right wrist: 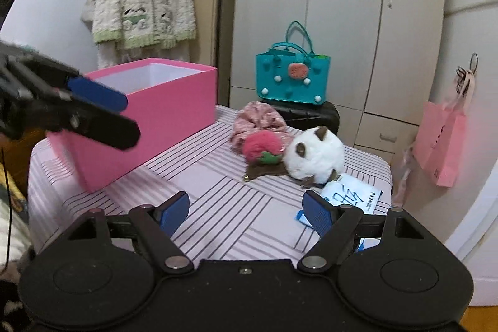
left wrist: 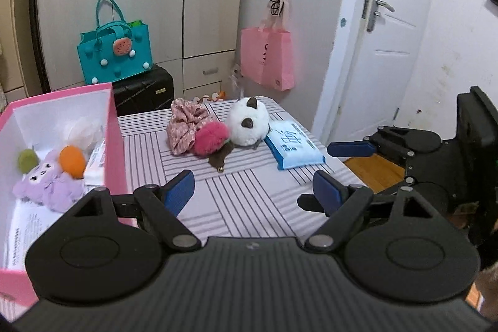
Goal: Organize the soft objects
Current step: 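Withdraw both tools from the box toward the scrunchie and pom-pom, then close the left gripper on the pink pom-pom while the right gripper grasps the scrunchie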
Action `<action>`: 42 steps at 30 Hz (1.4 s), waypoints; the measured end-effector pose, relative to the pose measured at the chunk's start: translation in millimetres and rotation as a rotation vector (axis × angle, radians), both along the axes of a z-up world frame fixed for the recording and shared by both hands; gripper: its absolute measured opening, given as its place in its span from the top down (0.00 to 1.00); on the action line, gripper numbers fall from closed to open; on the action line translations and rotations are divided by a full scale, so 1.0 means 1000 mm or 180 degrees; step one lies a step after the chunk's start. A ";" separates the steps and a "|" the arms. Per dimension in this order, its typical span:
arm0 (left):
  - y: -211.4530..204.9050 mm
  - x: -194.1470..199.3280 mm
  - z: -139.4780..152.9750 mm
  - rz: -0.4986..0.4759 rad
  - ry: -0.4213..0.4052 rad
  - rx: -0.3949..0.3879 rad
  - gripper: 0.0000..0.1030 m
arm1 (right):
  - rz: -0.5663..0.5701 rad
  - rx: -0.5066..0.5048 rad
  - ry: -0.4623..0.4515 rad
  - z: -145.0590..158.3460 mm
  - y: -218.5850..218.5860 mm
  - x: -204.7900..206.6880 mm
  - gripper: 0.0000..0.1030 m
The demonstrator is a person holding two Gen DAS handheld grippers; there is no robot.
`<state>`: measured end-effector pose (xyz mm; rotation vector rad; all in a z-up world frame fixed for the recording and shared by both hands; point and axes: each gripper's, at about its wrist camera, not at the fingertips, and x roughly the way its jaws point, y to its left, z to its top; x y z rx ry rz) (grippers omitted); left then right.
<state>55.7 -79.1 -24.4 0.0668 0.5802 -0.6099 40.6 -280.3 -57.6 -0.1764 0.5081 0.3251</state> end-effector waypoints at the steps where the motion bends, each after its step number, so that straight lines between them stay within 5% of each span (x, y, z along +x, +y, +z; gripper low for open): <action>1: -0.005 0.006 -0.003 0.0028 -0.0010 0.0003 0.20 | -0.0013 0.0044 0.0004 -0.001 -0.004 0.005 0.19; 15: -0.049 0.080 -0.041 0.0519 -0.0041 0.0042 0.28 | -0.0094 0.0084 0.0100 -0.013 -0.039 0.054 0.19; 17: -0.053 0.089 -0.046 0.0548 0.0023 0.0070 0.37 | -0.0140 0.0146 0.0148 -0.009 -0.049 0.062 0.19; 27: -0.065 0.116 -0.065 0.0687 0.0156 -0.0048 0.43 | 0.0076 0.0653 0.0449 0.024 -0.063 0.113 0.19; 42: -0.059 0.146 -0.071 0.0927 0.0277 -0.0370 0.67 | 0.0686 0.0535 0.1426 0.023 -0.005 0.242 0.17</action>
